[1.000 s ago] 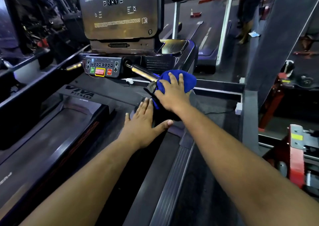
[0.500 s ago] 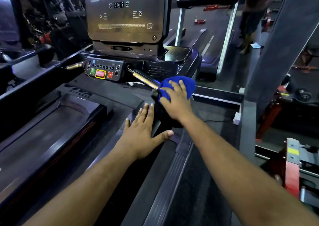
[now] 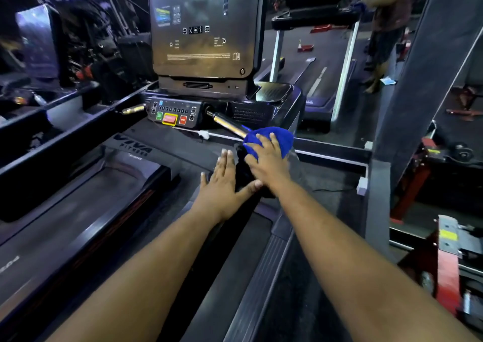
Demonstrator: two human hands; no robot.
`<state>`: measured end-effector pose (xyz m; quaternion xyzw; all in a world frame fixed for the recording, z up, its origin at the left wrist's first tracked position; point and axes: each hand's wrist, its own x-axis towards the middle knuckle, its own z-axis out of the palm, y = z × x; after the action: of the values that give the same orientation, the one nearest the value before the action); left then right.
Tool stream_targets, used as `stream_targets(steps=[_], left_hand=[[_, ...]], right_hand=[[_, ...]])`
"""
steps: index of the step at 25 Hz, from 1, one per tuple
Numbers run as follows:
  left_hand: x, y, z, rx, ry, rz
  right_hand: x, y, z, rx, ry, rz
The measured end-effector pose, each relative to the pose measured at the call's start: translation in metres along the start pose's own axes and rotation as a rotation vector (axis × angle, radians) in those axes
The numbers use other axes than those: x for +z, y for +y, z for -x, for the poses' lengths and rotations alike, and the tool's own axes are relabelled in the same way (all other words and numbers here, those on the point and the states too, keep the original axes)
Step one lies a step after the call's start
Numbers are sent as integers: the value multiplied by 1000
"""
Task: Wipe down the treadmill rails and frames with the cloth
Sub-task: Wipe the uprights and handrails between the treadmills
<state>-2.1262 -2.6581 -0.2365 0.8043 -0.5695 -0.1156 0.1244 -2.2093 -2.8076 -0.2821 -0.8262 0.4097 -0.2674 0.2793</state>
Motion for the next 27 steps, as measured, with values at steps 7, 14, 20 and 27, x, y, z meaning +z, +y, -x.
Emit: stream_targets(steps=[7, 14, 20, 27], left_hand=[[-8, -47, 110, -69, -76, 5], [-13, -104, 233, -227, -54, 153], [-17, -133, 307, -388, 9, 901], [-30, -171, 419, -362, 250, 1340]], right_hand=[[36, -69, 136, -97, -15, -16], [65, -142, 239, -107, -98, 55], [82, -204, 318, -209, -215, 302], [94, -285, 394, -333, -250, 90]])
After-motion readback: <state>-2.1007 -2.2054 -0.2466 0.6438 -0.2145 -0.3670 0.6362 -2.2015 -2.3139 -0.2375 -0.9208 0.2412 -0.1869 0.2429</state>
